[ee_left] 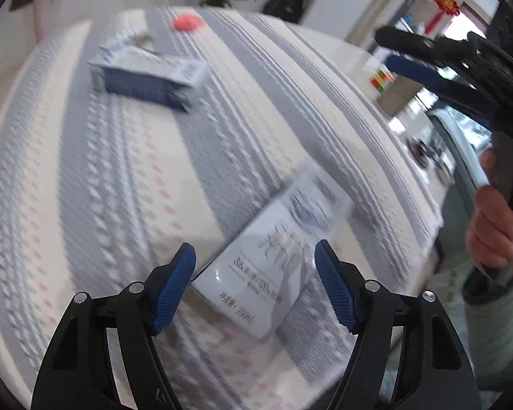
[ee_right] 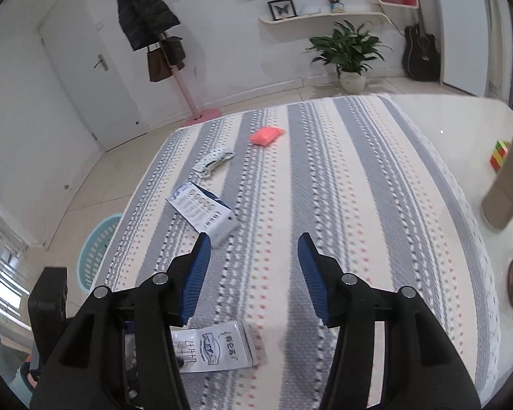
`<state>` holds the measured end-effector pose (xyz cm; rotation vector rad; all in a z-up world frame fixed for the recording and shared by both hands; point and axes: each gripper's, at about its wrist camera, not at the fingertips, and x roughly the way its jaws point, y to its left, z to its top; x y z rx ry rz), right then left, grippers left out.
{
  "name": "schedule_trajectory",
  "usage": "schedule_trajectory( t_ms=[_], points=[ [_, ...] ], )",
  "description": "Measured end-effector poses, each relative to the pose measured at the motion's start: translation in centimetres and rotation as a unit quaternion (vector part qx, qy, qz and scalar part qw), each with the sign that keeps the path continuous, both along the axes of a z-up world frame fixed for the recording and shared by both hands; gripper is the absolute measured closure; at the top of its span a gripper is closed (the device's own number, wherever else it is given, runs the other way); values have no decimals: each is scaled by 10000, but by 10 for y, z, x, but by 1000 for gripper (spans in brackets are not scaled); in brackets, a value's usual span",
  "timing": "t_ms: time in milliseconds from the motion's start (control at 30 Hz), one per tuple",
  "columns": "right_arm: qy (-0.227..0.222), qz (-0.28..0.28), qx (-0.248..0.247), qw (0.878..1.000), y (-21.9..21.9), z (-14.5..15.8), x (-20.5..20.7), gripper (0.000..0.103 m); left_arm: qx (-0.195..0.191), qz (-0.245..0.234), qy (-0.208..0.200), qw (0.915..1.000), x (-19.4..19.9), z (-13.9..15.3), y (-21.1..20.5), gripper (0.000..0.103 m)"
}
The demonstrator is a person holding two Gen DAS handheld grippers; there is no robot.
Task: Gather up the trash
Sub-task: 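Grasp the white milk carton with the left tool while the right grasps the blue-white carton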
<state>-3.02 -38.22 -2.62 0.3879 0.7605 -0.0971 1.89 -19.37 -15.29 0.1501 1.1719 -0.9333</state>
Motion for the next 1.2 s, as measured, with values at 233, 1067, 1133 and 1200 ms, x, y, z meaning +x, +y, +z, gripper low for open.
schedule_trajectory(
  t_ms=[233, 1067, 1133, 1200],
  points=[
    [46, -14, 156, 9999, -6, -13, -7, 53, 142, -360, 23, 9992, -32, 4, -26, 30],
    [389, 1507, -939, 9833, 71, -37, 131, 36, 24, 1305, -403, 9906, 60, 22, 40, 52],
    [487, 1610, -988, 9808, 81, -46, 147, 33, 3, 1470, -383, 9884, 75, 23, 55, 52],
    [569, 1703, -1031, 9783, 89, -55, 159, 31, 17, 1637, -405, 9857, 89, 24, 69, 52]
  ],
)
